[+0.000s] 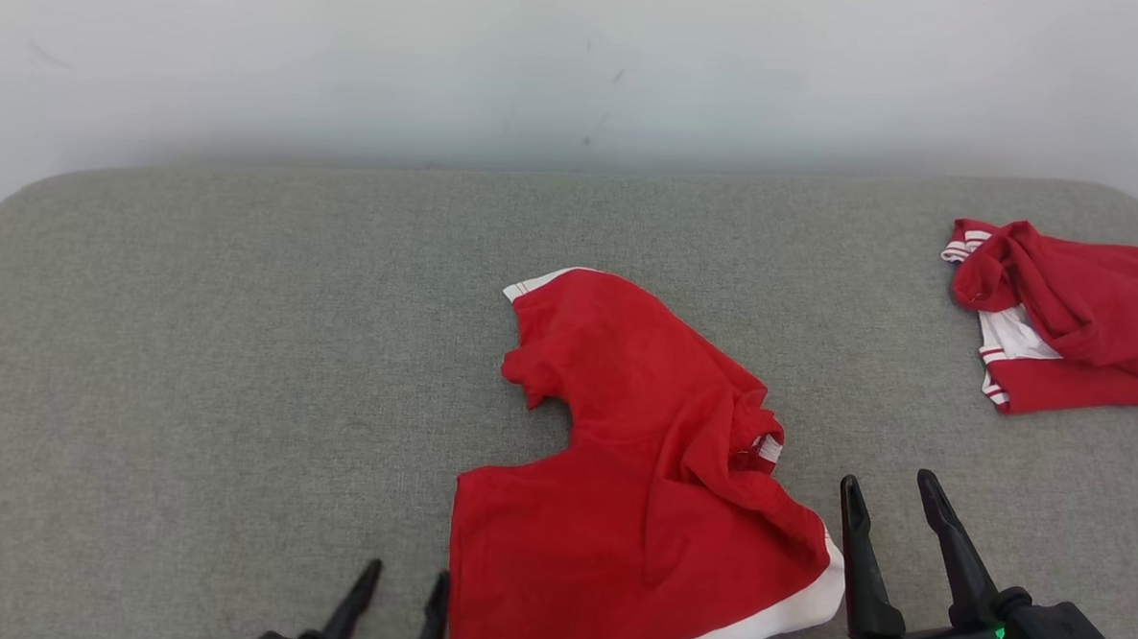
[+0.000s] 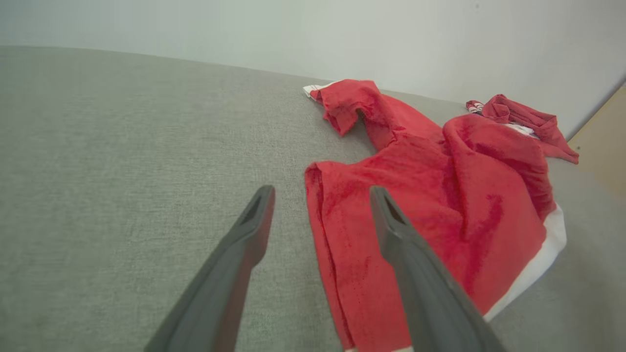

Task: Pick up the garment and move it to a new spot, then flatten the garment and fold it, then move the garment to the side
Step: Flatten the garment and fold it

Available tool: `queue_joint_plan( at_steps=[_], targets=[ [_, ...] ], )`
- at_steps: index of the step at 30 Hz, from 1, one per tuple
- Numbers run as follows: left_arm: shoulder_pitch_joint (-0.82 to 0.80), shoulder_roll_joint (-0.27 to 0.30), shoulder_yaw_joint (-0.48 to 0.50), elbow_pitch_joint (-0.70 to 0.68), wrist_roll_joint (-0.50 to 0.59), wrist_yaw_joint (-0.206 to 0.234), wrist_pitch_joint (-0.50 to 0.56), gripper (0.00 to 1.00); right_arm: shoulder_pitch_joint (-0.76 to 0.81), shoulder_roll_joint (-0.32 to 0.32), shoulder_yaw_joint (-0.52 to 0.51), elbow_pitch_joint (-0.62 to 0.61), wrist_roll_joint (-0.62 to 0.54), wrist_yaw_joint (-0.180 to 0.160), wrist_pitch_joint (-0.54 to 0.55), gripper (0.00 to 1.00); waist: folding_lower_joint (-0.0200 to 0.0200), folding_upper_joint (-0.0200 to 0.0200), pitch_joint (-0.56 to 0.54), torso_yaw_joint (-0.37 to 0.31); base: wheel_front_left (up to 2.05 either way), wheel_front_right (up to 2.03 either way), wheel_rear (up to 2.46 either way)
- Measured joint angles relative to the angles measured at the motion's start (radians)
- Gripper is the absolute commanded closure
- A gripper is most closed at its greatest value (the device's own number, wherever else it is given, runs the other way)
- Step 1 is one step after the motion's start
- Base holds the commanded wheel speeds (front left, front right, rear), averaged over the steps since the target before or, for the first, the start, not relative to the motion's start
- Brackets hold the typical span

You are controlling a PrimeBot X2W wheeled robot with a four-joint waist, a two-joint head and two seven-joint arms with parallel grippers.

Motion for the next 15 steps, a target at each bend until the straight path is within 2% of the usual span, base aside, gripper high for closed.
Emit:
queue_joint_plan(
  at_steps=[6,15],
  targets=[
    [0.01,0.011,-0.132,0.097,-0.021,0.0,0.0,0.0,-0.013,0.001,0.001,0.013,-0.003,0.0,0.0,0.0,0.0,0.0,0.022,-0.01,0.0,0.0,0.0],
    [-0.05,0.014,-0.173,0.252,-0.053,0.0,0.0,0.0,-0.038,0.002,0.006,0.021,-0.007,0.0,0.0,0.0,0.0001,0.0,0.05,-0.023,0.0,0.0,0.0]
  ],
)
